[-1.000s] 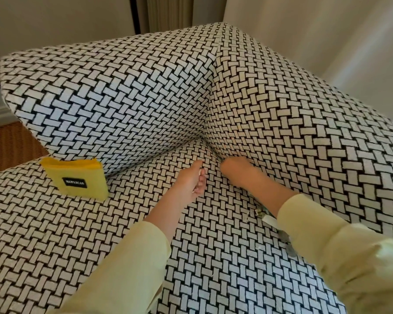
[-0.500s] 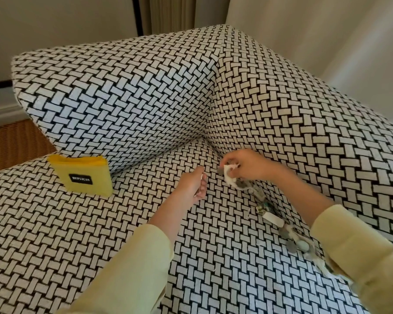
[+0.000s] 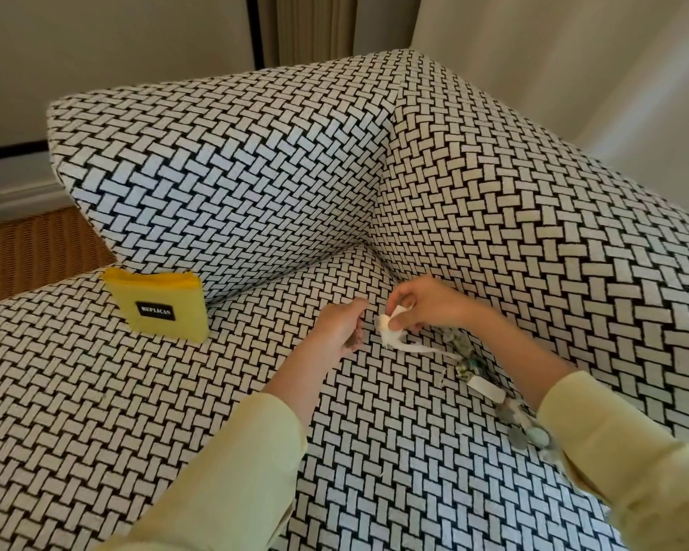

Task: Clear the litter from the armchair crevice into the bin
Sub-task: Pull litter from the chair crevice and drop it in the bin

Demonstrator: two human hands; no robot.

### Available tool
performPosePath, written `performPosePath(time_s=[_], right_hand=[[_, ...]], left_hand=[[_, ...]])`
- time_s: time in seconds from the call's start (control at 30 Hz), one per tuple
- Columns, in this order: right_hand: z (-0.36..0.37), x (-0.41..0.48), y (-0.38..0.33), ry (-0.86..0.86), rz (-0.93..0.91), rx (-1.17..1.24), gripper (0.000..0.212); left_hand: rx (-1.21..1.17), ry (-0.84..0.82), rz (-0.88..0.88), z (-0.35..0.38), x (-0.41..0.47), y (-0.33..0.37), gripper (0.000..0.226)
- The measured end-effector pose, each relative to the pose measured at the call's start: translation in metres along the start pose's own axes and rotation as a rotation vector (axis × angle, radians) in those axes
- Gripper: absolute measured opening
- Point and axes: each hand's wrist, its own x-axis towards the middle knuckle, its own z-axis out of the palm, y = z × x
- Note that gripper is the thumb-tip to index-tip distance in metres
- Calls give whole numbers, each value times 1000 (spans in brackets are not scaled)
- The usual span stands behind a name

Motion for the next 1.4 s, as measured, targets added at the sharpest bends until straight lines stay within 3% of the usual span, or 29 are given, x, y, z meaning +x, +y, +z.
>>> performPosePath(time_s=[0.23, 0.4, 0.57, 0.67, 0.77, 0.9, 0.97, 1.07, 1.27, 1.33, 1.4], right_hand=[[-3, 0, -14, 45, -7, -65, 11], [-13, -9, -31, 76, -79, 134, 8], [4, -8, -35, 46, -105, 107, 18], [20, -5, -34, 247, -157, -37, 20], [17, -8, -32, 386, -222, -299, 20], [19, -19, -13, 14, -58, -559, 49], [34, -20, -2, -27, -57, -593, 49], [44, -18, 4, 103, -80, -474, 29], [19, -17, -17, 285, -57, -184, 18], [13, -14, -25, 370, -59, -30, 19], [12, -10, -32, 411, -51, 175, 21]], left_hand=[[27, 20, 20, -4, -2, 1, 26], [-99, 45, 8, -4, -4, 7, 19], [-348, -144, -81, 0, -12, 10, 36], [-424, -142, -51, 3, -15, 10, 20], [-282, -8, 16, 0, -13, 7, 9], [-161, 85, 65, -10, -11, 5, 13], [-90, 140, 91, -15, -8, 2, 21], [126, 168, 141, -22, -9, -4, 24], [1024, -25, 348, -33, -14, -19, 39], [1169, -76, 381, -33, -12, -24, 47], [1225, -48, 433, -34, -11, -28, 41]])
